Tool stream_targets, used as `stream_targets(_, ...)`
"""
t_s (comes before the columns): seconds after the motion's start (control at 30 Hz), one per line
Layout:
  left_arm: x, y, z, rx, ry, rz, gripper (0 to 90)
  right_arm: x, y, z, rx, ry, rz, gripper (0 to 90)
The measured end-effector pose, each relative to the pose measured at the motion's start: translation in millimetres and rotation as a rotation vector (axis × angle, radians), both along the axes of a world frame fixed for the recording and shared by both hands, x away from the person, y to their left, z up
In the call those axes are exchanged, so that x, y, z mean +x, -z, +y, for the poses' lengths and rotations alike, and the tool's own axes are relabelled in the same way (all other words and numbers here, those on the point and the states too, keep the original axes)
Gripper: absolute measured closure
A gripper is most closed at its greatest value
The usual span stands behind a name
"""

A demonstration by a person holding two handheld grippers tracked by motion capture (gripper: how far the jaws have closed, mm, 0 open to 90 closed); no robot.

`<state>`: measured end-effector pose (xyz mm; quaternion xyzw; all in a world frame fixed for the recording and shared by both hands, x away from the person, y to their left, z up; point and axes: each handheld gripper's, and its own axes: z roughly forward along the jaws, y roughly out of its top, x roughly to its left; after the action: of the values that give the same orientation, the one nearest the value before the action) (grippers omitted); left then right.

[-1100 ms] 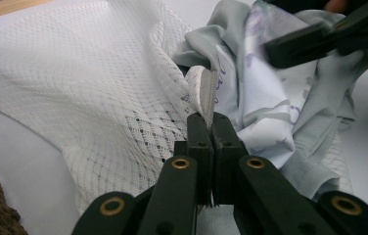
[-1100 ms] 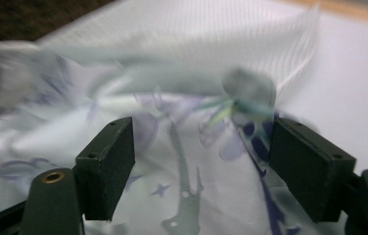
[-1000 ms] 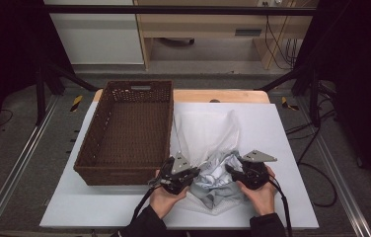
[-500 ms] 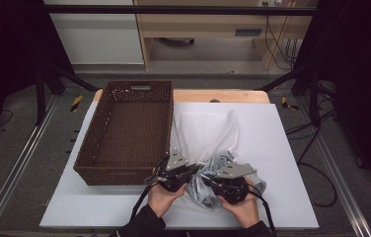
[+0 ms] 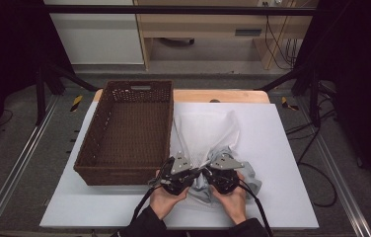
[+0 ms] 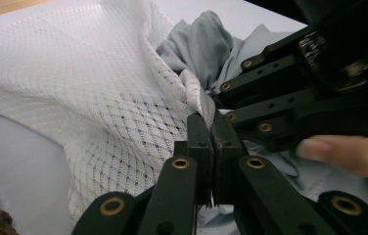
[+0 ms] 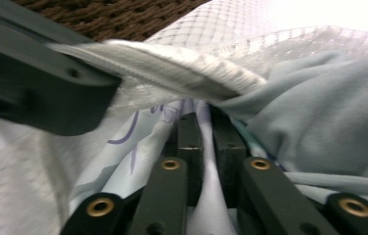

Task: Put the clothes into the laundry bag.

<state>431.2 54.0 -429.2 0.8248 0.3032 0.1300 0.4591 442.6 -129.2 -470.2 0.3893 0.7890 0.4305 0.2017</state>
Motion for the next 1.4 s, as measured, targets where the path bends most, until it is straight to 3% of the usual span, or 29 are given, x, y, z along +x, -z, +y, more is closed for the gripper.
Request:
stream_targets(0.07,0.6,0.2,0.6,0.001,-0.001,0.001,88.4,-3.7,-9.6,-5.5,0.043,-0.044,0.054,70.3)
stream_targets(0.13,1.3,0.1,1.4,0.000,-0.005,0.000,88.4,-6.4,-15.7,-9.0,0.045,-0.055,0.072,66.4)
stream_targets(0.17,1.7,0.1,1.8,0.000,-0.007,0.001,88.4,-10.7,-24.1,-14.6,0.051,-0.058,0.068,64.0)
stream_targets(0.2,2.0,0.1,2.1,0.001,-0.008,0.000,88.4,-16.5,-38.4,-26.2,0.048,-0.035,0.032,58.6)
stream_targets(0.3,2.2,0.1,2.6,0.003,-0.010,0.000,88.4,-18.5,-49.7,-38.0,0.056,-0.014,0.011,55.2)
stream_targets(0.33,2.1,0.1,2.6,0.004,-0.010,-0.002,88.4,-19.1,-58.0,-52.7,0.051,0.057,-0.048,48.6)
stream_targets(0.37,2.1,0.0,2.6,0.004,-0.010,-0.002,88.3,-18.4,-58.7,-57.2,0.039,0.086,-0.061,48.6)
stream_targets(0.4,2.1,0.0,2.6,0.005,-0.010,-0.002,88.3,-18.4,-58.7,-57.2,0.039,0.086,-0.061,43.4)
stream_targets(0.47,2.4,0.8,2.0,0.009,-0.008,0.000,88.3,-11.6,-53.5,-70.8,0.019,0.186,-0.093,29.0)
stream_targets(0.5,2.4,0.8,2.0,0.009,-0.008,0.000,88.3,-7.4,-49.5,-73.1,0.015,0.188,-0.082,28.4)
stream_targets(0.53,2.6,1.4,1.5,0.012,-0.006,0.002,88.3,-7.4,-49.5,-73.1,0.015,0.188,-0.082,28.4)
stream_targets(0.6,2.9,2.8,0.6,0.017,-0.004,0.005,88.3,1.3,-39.2,-73.1,0.020,0.166,-0.030,29.7)
stream_targets(0.63,3.4,3.7,0.1,0.021,-0.002,0.007,88.4,9.1,-27.7,-68.0,0.007,0.128,0.010,35.5)
stream_targets(0.7,3.8,4.1,0.0,0.024,-0.001,0.011,88.4,11.1,-24.8,-66.3,0.001,0.110,0.018,38.7)
stream_targets(0.73,4.6,5.0,0.3,0.024,-0.006,0.014,88.3,12.0,-21.2,-62.0,0.004,0.085,0.015,53.5)
stream_targets(0.8,5.1,5.3,0.7,0.025,-0.008,0.017,88.4,8.2,-23.4,-59.4,0.008,0.066,0.019,69.6)
stream_targets(0.83,5.3,5.4,1.1,0.022,-0.012,0.017,88.4,8.2,-23.4,-59.4,0.008,0.066,0.019,69.6)
stream_targets(0.87,5.8,5.2,1.8,0.020,-0.014,0.020,88.4,3.1,-30.2,-62.9,0.030,0.040,0.012,80.7)
stream_targets(0.9,5.9,5.0,2.1,0.018,-0.016,0.022,88.4,3.1,-30.2,-62.9,0.030,0.040,0.012,80.7)
stream_targets(0.93,6.2,4.4,2.8,0.014,-0.020,0.024,88.4,-3.4,-38.3,-66.5,0.074,0.005,0.011,82.6)
stream_targets(1.0,6.7,3.8,3.5,0.012,-0.026,0.024,88.3,-6.5,-41.7,-67.1,0.088,-0.016,0.008,82.7)
stream_targets(1.1,7.4,2.7,5.1,0.001,-0.033,0.037,88.4,-20.8,-55.1,-61.2,0.122,-0.116,-0.008,82.9)
stream_targets(1.2,6.4,-0.4,6.6,-0.010,-0.041,0.028,88.4,-32.6,-58.0,-36.3,0.085,-0.244,0.010,82.9)
stream_targets(1.27,5.2,-4.3,8.0,-0.027,-0.041,0.019,88.4,-32.8,-54.8,-29.1,0.065,-0.260,0.022,82.8)
stream_targets(1.33,2.8,-9.5,8.1,-0.044,-0.031,0.009,88.5,-27.2,-37.7,-9.1,0.019,-0.280,0.072,82.4)
stream_targets(1.4,1.3,-11.4,7.3,-0.047,-0.024,0.001,88.5,-25.5,-33.6,-5.1,0.004,-0.272,0.076,82.0)
